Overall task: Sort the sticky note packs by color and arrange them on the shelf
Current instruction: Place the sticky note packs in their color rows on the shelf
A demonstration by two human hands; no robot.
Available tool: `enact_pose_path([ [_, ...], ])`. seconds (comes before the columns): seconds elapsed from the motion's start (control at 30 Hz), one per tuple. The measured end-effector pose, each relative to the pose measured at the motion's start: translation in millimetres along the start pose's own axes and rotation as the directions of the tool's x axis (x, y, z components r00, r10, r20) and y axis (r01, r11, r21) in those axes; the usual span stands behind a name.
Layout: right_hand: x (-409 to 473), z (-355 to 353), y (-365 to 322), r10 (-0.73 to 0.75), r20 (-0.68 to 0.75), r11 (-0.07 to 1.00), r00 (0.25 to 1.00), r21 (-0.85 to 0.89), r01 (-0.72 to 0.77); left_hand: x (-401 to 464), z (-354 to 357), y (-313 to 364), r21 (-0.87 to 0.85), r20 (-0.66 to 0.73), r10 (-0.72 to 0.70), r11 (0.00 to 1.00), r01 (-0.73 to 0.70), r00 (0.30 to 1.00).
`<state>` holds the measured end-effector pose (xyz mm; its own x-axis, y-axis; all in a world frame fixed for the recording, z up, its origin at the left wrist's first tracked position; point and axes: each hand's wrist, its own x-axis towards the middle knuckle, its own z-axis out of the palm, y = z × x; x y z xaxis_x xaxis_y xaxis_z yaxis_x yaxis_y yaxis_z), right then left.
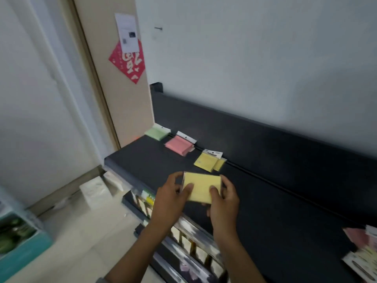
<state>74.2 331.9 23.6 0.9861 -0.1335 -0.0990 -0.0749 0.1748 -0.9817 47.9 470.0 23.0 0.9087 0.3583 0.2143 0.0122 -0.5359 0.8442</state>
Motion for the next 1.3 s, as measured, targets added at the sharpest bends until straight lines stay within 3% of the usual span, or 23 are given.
enact_pose_path([
  [0.17, -17.7, 66.2, 14.6, 0.012, 0.145, 1.000, 0.989, -0.010, -0.010, -1.2, -62.5, -38.3, 0.049, -0.106, -0.099, 0.993, 0.104, 0.989],
  [0.33, -16.5, 93.1, 25.5, 0.030, 0.201, 0.999, 0.979, -0.042, -0.022, 0.4, -81.2, -54.4, 0.060, -0.159, -0.139, 0.987, 0.150, 0.977],
  [0.5, -10.5, 108.7, 40.2, 0.061, 0.211, 0.994, 0.976, -0.099, -0.041, 13.1, -84.4, -71.2, 0.097, -0.135, -0.168, 0.979, 0.182, 0.976],
  [0.7, 16.0, 116.7, 46.2, 0.092, 0.229, 0.986, 0.969, -0.159, -0.056, 66.2, -90.6, -82.6, 0.197, -0.052, -0.094, 0.975, 0.103, 0.994],
  [0.9, 69.1, 114.6, 38.8, 0.056, 0.125, 0.981, 0.991, -0.189, -0.032, 131.0, -76.8, -74.0, 0.208, 0.143, -0.035, 0.978, 0.005, 0.989],
  [1.3, 164.2, 79.7, 58.5, 0.029, -0.195, 0.973, 0.980, -0.218, -0.072, 218.3, 6.7, -57.7, 0.201, 0.373, 0.105, 0.961, -0.191, 0.922],
])
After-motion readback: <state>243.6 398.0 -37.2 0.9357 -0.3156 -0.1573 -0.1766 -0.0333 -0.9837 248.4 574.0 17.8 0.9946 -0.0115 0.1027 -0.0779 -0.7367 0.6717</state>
